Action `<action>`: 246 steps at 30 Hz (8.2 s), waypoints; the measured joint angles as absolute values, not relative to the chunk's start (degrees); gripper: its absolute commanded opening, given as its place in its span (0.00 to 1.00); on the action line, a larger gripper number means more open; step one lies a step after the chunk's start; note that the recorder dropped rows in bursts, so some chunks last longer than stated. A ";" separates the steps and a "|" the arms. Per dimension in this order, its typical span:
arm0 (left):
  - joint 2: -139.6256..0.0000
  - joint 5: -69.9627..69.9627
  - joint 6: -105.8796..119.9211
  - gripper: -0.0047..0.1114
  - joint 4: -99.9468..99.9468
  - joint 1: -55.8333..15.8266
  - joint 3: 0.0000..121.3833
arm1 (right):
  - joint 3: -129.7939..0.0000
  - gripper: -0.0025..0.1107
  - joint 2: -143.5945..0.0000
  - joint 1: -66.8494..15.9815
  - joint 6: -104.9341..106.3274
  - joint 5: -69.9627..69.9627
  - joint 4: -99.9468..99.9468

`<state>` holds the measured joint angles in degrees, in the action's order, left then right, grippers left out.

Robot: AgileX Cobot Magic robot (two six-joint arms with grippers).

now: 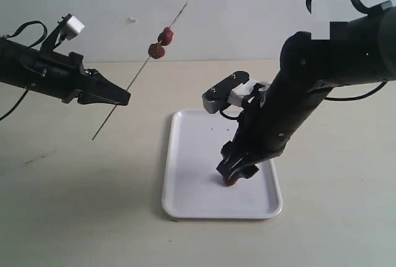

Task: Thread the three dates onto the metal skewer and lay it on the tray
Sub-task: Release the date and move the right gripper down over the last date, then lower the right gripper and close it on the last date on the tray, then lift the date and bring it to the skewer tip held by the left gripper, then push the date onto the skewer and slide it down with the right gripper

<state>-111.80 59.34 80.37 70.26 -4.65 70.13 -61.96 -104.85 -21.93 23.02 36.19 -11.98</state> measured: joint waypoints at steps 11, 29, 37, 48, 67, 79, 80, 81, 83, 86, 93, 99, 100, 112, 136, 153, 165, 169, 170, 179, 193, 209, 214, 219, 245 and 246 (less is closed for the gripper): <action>-111.80 59.43 80.48 0.04 68.92 -4.03 70.13 | -61.63 0.58 -107.96 -26.33 26.60 31.83 -6.55; -111.80 60.75 78.71 0.04 69.54 -3.94 70.13 | -63.49 0.58 -106.64 -26.33 -26.38 31.52 -2.61; -111.80 61.09 73.87 0.04 65.29 -3.94 70.13 | -63.53 0.58 -106.64 -26.33 -32.77 35.61 -7.98; -111.80 61.30 73.50 0.04 64.88 -3.94 70.13 | -63.53 0.58 -111.14 -26.33 -35.46 36.81 -13.52; -111.80 61.52 73.50 0.04 64.68 -3.94 70.13 | -72.68 0.57 -115.79 -25.19 -40.72 41.91 -10.18; -111.80 61.52 73.50 0.04 64.68 -3.94 70.13 | -73.27 0.57 -117.03 -25.19 -47.74 44.16 -3.28; -111.80 61.52 73.50 0.04 64.68 -3.94 70.13 | -73.27 0.57 -117.03 -25.19 -47.74 43.86 -3.28; -111.80 61.52 73.50 0.04 64.68 -3.94 70.13 | -73.27 0.57 -117.03 -25.19 -47.74 43.63 -3.28; -111.80 61.52 73.50 0.04 64.68 -3.94 70.13 | -73.27 0.57 -117.14 -25.19 -47.74 43.28 -3.19; -111.80 61.63 73.50 0.04 64.68 -3.94 70.13 | -73.27 0.57 -118.05 -25.19 -47.74 43.28 -3.17; -111.80 61.63 73.50 0.04 64.68 -3.94 70.13 | -73.56 0.51 -118.82 -25.19 -47.78 43.43 -3.17; -111.80 61.63 73.50 0.04 64.68 -3.94 70.13 | -73.56 0.48 -118.87 -25.19 -47.78 43.79 -3.06; -111.80 61.63 73.50 0.04 64.68 -3.94 70.13 | -73.56 0.46 -118.87 -25.19 -47.78 43.89 -3.06; -111.80 61.63 73.50 0.04 64.68 -3.94 70.13 | -73.56 0.33 -118.95 -25.19 -47.78 44.14 -2.84; -111.80 64.98 73.16 0.04 64.36 -3.94 70.13 | -73.56 0.26 -114.13 -21.16 -48.93 42.19 10.57; -116.28 57.13 66.66 0.04 65.08 -17.11 70.41 | -73.56 0.26 -107.66 -8.55 -42.54 28.95 12.47; -117.83 56.21 62.74 0.04 66.89 -23.92 70.41 | -74.36 0.26 -107.66 -6.22 -41.96 23.66 11.46; -118.65 56.21 63.62 0.04 68.87 -26.46 70.41 | -74.90 0.26 -107.66 -6.22 -41.96 23.56 11.11; -118.74 56.21 63.62 0.04 69.08 -26.75 70.41 | -74.90 0.26 -107.66 -6.22 -41.96 23.56 11.11; -118.88 55.65 66.04 0.04 74.16 -27.79 70.41 | -74.90 0.26 -107.66 -6.22 -41.73 23.65 11.00; -118.88 52.01 66.12 0.04 75.28 -28.97 70.41 | -74.90 0.26 -107.66 -6.22 -40.58 24.14 6.09; -118.88 51.68 65.62 0.04 75.79 -28.97 70.41 | -75.99 0.26 -107.66 -6.22 -40.46 25.36 5.16; -118.88 51.68 65.62 0.04 75.79 -29.64 70.41 | -75.99 0.26 -107.66 -6.22 -40.46 24.68 5.02; -118.88 51.57 65.62 0.04 75.79 -30.31 70.41 | -75.99 0.26 -107.66 -6.22 -40.46 24.56 4.89; -118.91 47.83 67.48 0.04 76.21 -30.31 70.41 | -75.99 0.26 -107.66 -6.10 -35.89 24.13 1.14; -118.91 47.83 67.70 0.04 76.35 -30.31 70.41 | -75.99 0.26 -107.66 -6.07 -35.53 24.13 0.86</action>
<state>-118.91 47.83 67.70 76.35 -30.31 70.41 -75.99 -107.66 -6.07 -35.53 24.13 0.86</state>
